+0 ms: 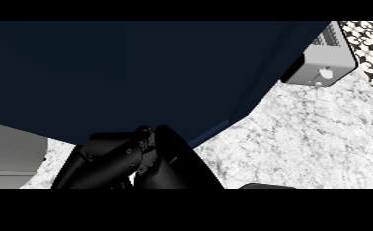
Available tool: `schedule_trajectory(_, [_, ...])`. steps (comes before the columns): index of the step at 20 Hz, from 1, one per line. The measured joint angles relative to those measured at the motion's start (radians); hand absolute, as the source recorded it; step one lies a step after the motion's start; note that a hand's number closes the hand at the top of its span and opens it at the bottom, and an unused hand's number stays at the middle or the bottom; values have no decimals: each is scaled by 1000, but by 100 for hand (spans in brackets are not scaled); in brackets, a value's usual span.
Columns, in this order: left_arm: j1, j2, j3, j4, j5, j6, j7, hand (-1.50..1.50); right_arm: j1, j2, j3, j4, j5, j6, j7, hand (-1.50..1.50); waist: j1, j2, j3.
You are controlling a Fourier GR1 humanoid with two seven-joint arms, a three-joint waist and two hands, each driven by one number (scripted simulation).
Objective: Pick up the wine, place it into the cabinet and close the cabinet
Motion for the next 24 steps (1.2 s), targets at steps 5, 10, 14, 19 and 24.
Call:
schedule_trajectory(5, [22,-8,24,-5,-12,-30,19,-150,-158,23,-153,223,-121,66,-78,150,-2,6,2])
schedule_trajectory(10, [40,-21,50,-8,-28,-63,38,-150,-281,29,-247,429,-235,174,-160,150,-3,8,3])
schedule_trajectory(14, [35,-36,63,-12,-39,-66,52,-150,-313,28,-274,529,-375,354,-143,150,4,13,2])
schedule_trajectory(19, [30,-53,77,-13,-48,-69,67,-150,-337,26,-249,644,-526,605,-76,150,9,15,2])
schedule_trajectory(24, [53,-60,99,-13,-52,-108,90,-150,-366,28,-258,791,-618,781,-57,150,2,11,2])
